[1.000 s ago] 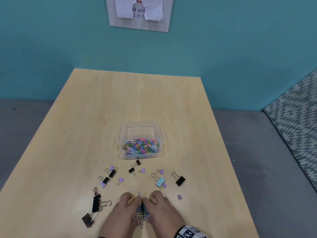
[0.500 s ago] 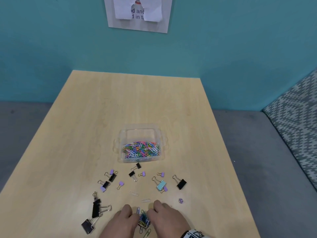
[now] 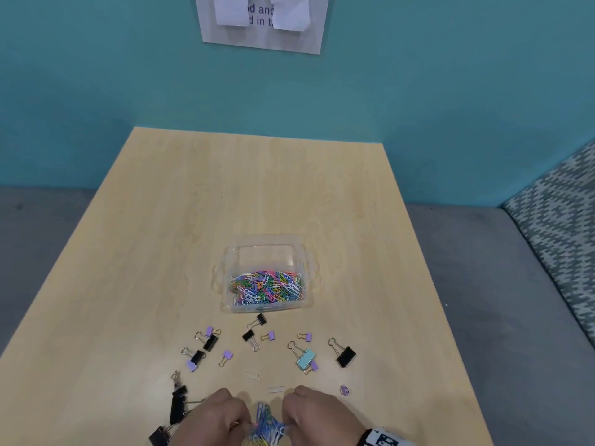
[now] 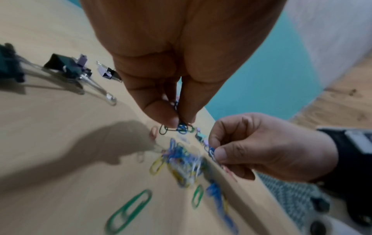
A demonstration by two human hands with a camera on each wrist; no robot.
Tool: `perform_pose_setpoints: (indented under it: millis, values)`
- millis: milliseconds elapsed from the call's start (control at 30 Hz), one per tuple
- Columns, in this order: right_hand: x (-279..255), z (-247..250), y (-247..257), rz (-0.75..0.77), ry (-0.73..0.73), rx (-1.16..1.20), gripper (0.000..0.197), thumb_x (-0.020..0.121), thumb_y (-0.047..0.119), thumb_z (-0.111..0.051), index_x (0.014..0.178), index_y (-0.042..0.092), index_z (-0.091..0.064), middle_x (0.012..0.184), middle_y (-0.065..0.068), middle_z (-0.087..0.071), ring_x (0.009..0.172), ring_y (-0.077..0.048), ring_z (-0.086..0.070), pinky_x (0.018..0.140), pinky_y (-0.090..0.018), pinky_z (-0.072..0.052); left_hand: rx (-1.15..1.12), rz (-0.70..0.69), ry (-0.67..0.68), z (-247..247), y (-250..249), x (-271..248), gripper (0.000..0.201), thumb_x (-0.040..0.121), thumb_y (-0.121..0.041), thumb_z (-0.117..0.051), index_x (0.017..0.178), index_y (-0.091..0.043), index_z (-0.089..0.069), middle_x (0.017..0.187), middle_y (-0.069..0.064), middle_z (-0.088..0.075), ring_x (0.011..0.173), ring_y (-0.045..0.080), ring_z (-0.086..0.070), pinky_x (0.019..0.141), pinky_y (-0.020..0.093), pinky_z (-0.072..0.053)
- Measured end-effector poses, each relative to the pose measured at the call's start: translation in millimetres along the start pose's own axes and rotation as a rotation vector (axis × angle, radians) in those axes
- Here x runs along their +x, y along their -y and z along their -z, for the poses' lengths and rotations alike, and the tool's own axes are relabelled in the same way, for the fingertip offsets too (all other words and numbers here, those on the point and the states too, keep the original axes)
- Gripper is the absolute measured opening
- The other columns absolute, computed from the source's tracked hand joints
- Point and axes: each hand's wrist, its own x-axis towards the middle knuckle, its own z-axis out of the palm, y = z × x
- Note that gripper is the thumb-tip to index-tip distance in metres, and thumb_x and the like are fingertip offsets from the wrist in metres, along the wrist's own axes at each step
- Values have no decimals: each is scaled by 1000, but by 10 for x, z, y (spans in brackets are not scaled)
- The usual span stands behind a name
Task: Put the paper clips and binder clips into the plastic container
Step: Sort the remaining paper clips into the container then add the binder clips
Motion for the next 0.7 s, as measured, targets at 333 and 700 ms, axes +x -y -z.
perform_pose_setpoints:
  millis: [333, 700]
  values:
    - [583, 981, -1, -177, -422, 557, 14, 82, 11, -57, 69, 16, -58, 63, -3, -61, 50, -14, -51, 49, -33, -43, -340, 126, -294, 826, -423, 768, 22, 80, -9, -65, 63, -23, -65, 66, 5, -62, 50, 16, -58, 49, 29, -52]
    - [485, 972, 41, -158, -520, 286, 26, 90, 31, -53, 113, 22, -59, 101, 1, -59, 88, -17, -59, 82, -36, -50, -133, 75, -399, 774, -353, 778, 28, 83, -22, -65, 111, -25, -65, 96, -3, -57, 75, 17, -62, 77, 34, -50]
